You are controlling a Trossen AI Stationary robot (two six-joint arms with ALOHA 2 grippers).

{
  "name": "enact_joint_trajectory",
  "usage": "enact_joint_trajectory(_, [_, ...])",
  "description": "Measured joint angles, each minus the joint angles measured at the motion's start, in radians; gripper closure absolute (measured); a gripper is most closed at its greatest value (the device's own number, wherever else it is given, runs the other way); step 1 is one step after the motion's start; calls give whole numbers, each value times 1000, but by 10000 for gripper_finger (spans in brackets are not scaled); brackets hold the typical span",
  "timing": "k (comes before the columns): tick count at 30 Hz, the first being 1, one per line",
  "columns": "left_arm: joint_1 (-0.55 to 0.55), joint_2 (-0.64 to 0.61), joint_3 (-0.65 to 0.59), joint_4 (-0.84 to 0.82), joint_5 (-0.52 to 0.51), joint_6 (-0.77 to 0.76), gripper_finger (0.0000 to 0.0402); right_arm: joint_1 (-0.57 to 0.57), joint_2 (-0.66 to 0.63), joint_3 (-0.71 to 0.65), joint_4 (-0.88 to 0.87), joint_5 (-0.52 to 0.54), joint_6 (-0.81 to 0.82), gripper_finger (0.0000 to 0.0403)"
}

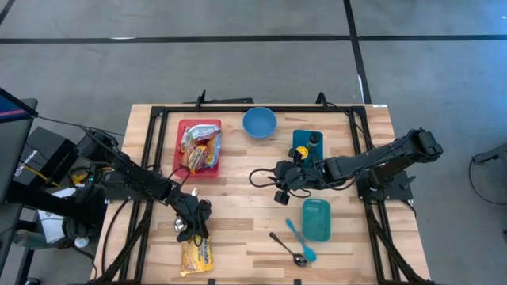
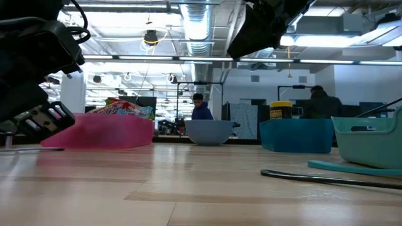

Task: Pick & Place Food Item
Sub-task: Put the yellow noodle pack into the red bin

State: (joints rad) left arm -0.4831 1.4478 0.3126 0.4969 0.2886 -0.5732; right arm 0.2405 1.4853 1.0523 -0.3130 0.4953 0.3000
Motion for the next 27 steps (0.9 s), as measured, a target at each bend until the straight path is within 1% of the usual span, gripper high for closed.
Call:
enact_joint_trajectory(3, [2,0,0,0,0,0,399,0,0,0,0,0,0,300])
enact_joint_trajectory(8, [3,0,0,1,-2,6,400,0,0,0,0,0,0,300])
enact_joint_trajectory(15, [9,-1,0,46,-5,67,401,0,0,0,0,0,0,300])
enact_joint_trajectory(22, [48,-1,0,69,-10,78,401,0,0,0,1,0,0,300])
enact_joint_trajectory(27, [79,-1,0,117,-10,79,401,0,0,0,1,0,-1,300])
